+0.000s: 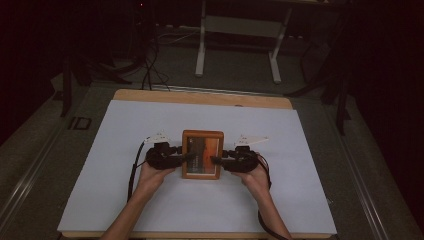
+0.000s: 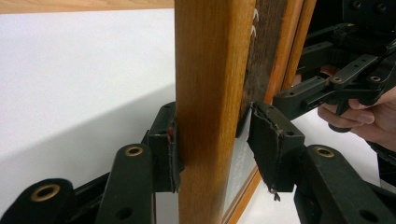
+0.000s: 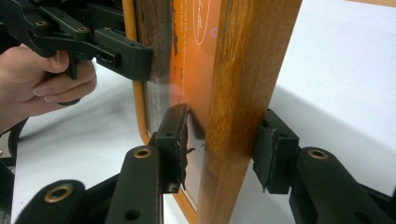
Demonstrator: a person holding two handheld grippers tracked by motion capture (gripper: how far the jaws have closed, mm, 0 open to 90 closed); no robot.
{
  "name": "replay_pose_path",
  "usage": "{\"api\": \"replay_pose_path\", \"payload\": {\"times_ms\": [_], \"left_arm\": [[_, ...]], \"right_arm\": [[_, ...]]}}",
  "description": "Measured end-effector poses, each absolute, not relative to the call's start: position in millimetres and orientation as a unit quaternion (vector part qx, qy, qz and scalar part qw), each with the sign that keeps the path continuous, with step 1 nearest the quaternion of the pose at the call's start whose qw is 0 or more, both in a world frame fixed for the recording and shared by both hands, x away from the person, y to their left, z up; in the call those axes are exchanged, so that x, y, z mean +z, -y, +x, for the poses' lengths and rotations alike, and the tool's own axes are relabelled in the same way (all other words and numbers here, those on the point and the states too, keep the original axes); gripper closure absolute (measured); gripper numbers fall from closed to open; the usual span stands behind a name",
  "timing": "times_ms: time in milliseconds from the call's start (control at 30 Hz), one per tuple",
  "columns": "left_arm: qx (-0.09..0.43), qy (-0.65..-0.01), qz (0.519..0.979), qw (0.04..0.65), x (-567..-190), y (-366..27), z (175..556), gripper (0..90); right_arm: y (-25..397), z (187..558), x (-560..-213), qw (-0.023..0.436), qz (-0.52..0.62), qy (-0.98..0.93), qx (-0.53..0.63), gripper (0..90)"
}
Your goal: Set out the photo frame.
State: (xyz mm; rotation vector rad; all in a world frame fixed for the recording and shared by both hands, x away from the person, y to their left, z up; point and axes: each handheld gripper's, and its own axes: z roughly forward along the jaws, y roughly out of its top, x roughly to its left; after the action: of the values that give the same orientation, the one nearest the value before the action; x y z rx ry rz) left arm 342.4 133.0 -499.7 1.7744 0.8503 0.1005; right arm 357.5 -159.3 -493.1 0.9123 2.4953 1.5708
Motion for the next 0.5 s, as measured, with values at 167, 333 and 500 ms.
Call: {"api": "replay_pose_path", "payload": {"times_ms": [167, 333, 500], "left_arm": [[0.039, -0.356, 0.755, 0.550, -503.3, -133.8, 345.0, 55.0], [0.035, -0.355, 0.753, 0.552, -504.6, -134.8, 346.6, 54.9], [0.032, -0.357, 0.751, 0.555, -506.2, -135.6, 348.2, 54.3]], "right_arm": [[158.0, 358.0, -497.1, 0.026, 0.300, -0.810, 0.504, 58.6], [157.5, 357.6, -497.6, 0.027, 0.300, -0.809, 0.504, 59.0], [157.4, 357.3, -498.8, 0.026, 0.302, -0.807, 0.506, 59.7]]}}
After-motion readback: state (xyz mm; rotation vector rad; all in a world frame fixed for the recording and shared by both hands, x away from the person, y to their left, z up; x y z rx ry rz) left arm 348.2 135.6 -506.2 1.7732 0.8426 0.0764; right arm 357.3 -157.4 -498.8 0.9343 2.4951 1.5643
